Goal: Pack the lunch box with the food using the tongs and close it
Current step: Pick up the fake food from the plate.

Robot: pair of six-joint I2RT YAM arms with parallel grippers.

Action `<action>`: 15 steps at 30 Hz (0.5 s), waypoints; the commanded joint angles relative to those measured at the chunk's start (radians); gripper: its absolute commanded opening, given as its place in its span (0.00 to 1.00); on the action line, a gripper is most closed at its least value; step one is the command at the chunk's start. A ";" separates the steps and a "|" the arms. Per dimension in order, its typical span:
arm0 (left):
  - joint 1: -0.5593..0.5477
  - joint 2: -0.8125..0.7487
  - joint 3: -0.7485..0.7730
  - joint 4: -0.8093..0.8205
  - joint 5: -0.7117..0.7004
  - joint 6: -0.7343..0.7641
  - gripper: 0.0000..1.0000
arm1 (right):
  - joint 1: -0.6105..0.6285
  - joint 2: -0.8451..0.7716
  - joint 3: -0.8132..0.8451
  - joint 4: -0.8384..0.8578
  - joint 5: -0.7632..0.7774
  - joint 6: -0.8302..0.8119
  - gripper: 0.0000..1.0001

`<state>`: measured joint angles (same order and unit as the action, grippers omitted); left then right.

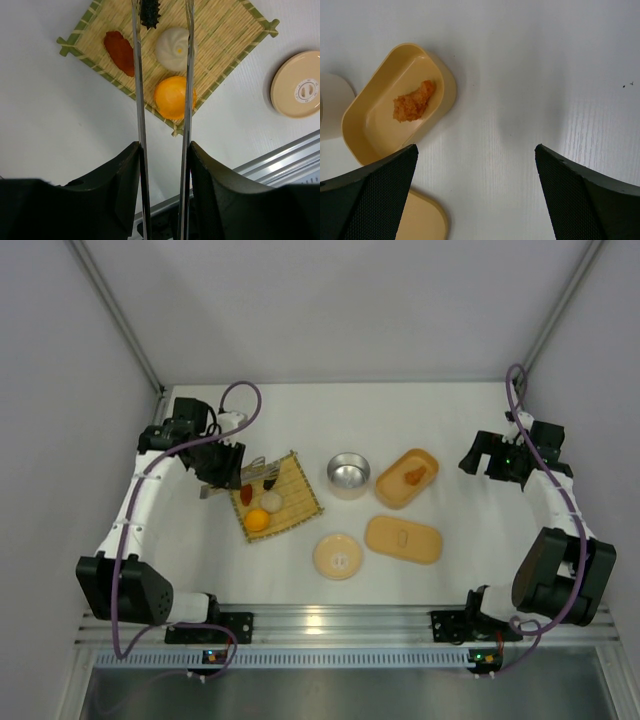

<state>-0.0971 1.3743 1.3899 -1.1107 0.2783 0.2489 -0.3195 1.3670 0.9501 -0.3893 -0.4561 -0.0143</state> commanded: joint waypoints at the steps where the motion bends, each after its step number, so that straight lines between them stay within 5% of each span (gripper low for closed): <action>1: 0.002 -0.024 -0.023 0.003 -0.033 -0.033 0.47 | -0.013 0.000 0.042 0.033 -0.026 0.007 0.99; 15: 0.002 0.078 -0.018 0.063 -0.111 -0.056 0.48 | -0.015 -0.005 0.042 0.029 -0.023 0.007 0.99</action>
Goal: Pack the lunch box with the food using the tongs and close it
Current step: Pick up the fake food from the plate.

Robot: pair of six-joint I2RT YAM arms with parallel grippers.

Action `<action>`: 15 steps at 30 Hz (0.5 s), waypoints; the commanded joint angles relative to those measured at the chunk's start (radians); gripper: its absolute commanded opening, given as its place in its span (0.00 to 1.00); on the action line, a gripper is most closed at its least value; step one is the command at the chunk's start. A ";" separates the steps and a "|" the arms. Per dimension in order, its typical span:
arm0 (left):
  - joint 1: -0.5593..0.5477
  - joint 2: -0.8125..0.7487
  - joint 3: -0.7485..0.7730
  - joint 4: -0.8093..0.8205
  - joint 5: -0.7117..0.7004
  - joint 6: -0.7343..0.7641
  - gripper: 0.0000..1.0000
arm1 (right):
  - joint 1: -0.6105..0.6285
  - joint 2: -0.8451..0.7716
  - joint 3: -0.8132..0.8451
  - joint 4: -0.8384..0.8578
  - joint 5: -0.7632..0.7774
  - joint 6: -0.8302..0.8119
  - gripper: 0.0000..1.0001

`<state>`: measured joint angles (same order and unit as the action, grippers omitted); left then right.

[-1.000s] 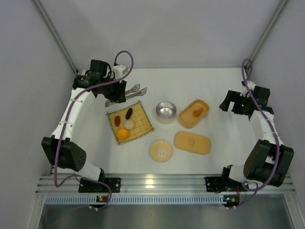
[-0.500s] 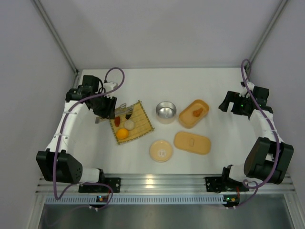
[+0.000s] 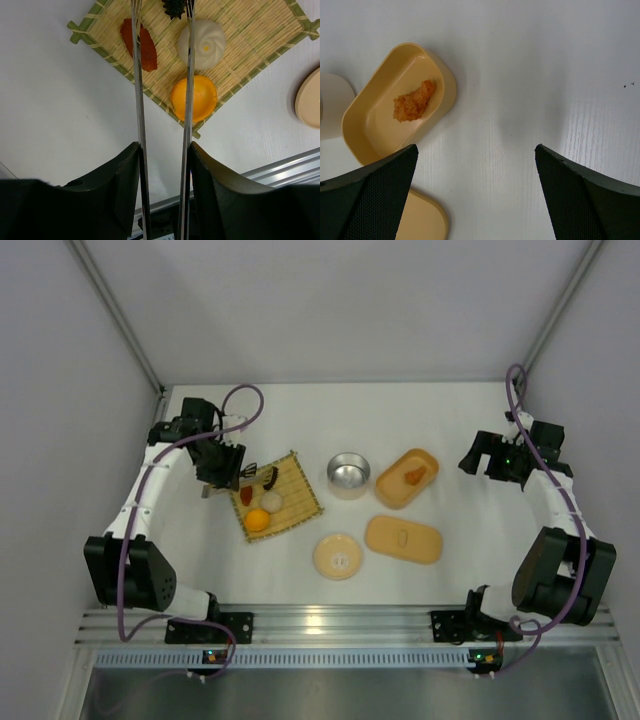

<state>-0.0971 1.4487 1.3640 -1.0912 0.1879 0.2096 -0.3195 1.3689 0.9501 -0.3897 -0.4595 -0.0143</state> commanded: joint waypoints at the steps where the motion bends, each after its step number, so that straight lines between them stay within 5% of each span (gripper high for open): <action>1: 0.002 0.007 0.006 0.048 -0.021 -0.015 0.48 | -0.013 -0.008 0.042 0.029 -0.019 0.007 0.99; 15: -0.016 0.030 -0.019 0.077 0.019 -0.012 0.48 | -0.015 -0.001 0.044 0.028 -0.016 0.007 0.99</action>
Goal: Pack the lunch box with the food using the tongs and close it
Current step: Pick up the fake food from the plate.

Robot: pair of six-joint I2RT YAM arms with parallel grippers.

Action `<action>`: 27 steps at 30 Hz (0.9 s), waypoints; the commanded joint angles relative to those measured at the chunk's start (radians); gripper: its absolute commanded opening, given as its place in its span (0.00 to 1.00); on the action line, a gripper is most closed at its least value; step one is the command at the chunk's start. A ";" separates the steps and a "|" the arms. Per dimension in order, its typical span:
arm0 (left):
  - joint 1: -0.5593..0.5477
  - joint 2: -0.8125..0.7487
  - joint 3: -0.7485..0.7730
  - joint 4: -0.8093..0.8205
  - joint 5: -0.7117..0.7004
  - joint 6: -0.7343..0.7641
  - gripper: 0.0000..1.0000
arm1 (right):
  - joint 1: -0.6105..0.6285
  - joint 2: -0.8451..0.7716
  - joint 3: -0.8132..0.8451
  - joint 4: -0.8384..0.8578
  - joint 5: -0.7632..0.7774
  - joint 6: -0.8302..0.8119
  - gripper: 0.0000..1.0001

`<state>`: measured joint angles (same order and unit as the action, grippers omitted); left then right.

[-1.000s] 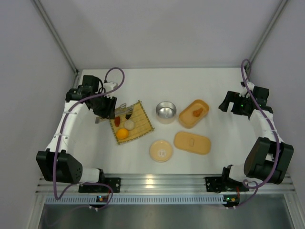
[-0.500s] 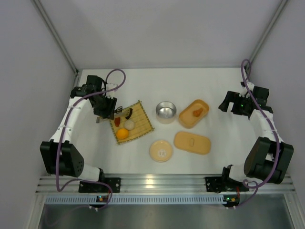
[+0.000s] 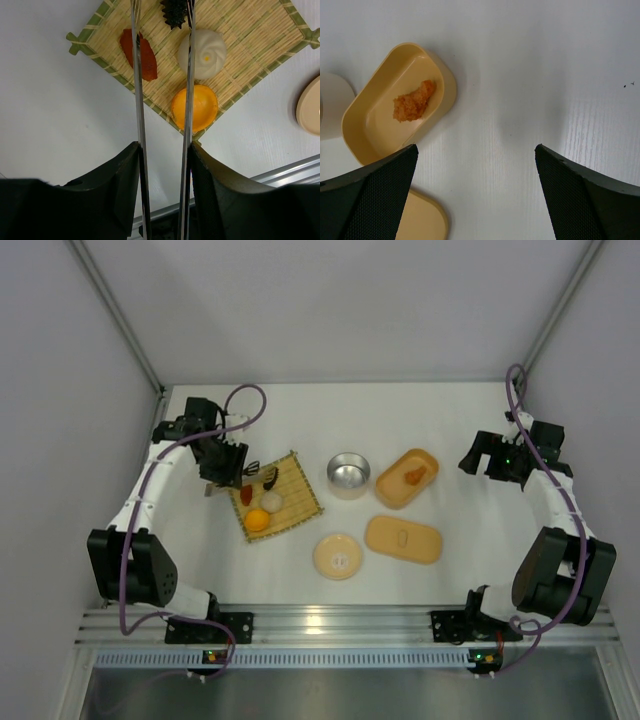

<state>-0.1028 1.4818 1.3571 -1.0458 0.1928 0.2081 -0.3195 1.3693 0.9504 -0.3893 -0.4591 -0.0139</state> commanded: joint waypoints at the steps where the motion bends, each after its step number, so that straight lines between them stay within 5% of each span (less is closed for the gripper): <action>1: -0.014 -0.003 -0.013 0.032 0.017 -0.010 0.48 | -0.013 -0.001 0.044 0.027 -0.016 0.006 0.99; 15: -0.048 0.020 -0.042 0.053 0.002 -0.021 0.43 | -0.013 -0.009 0.044 0.024 -0.015 0.005 0.99; 27: -0.048 -0.005 0.034 0.053 -0.006 -0.030 0.26 | -0.013 -0.012 0.045 0.026 -0.019 0.006 0.99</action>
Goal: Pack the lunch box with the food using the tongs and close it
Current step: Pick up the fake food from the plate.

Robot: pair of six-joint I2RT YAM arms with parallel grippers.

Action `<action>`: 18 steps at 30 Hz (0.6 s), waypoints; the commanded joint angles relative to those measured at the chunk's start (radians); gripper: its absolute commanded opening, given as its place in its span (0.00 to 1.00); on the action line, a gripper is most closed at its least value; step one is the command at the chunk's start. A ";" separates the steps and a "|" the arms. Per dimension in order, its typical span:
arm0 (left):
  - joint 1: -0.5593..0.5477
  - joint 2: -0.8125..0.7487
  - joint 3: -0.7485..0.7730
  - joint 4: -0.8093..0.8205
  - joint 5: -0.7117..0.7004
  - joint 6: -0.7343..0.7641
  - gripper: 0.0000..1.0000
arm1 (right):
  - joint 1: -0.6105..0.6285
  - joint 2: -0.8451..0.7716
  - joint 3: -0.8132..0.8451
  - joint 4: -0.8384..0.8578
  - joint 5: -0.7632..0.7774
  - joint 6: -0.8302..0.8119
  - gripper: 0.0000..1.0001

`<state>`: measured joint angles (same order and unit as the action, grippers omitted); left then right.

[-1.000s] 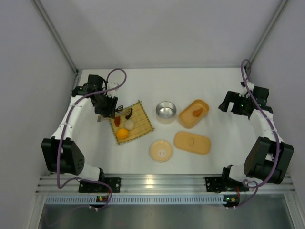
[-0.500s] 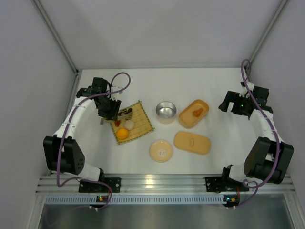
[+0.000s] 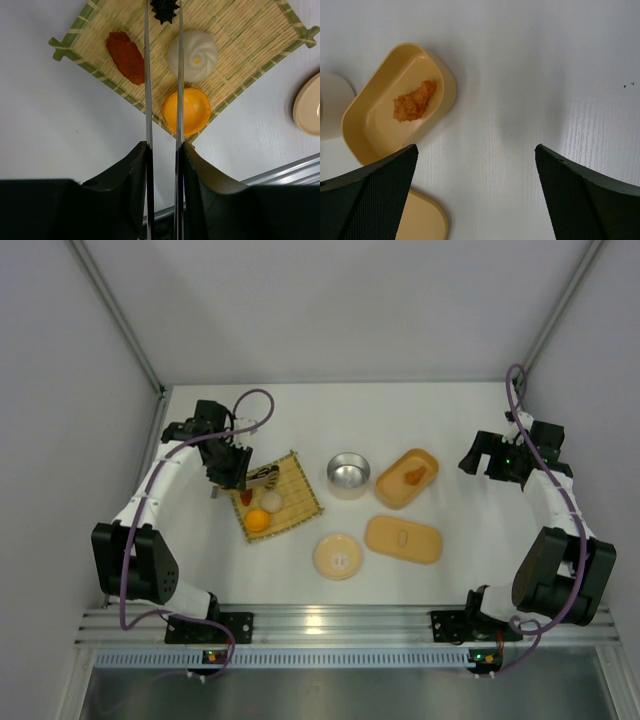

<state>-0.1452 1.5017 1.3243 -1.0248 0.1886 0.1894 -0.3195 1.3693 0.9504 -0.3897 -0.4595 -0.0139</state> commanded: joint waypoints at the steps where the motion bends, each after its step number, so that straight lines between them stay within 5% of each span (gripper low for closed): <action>1: -0.005 -0.031 0.079 0.031 0.000 -0.011 0.25 | -0.013 -0.010 0.045 0.023 -0.019 0.006 0.99; 11: -0.017 -0.015 0.334 -0.046 0.115 -0.019 0.20 | -0.013 -0.015 0.047 0.026 -0.025 0.006 0.99; 18: -0.235 0.041 0.466 -0.049 0.098 -0.005 0.16 | -0.013 -0.016 0.047 0.025 -0.027 0.006 1.00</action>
<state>-0.3038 1.5173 1.7344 -1.0729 0.2497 0.1833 -0.3195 1.3693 0.9504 -0.3897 -0.4660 -0.0139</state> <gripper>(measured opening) 0.361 0.993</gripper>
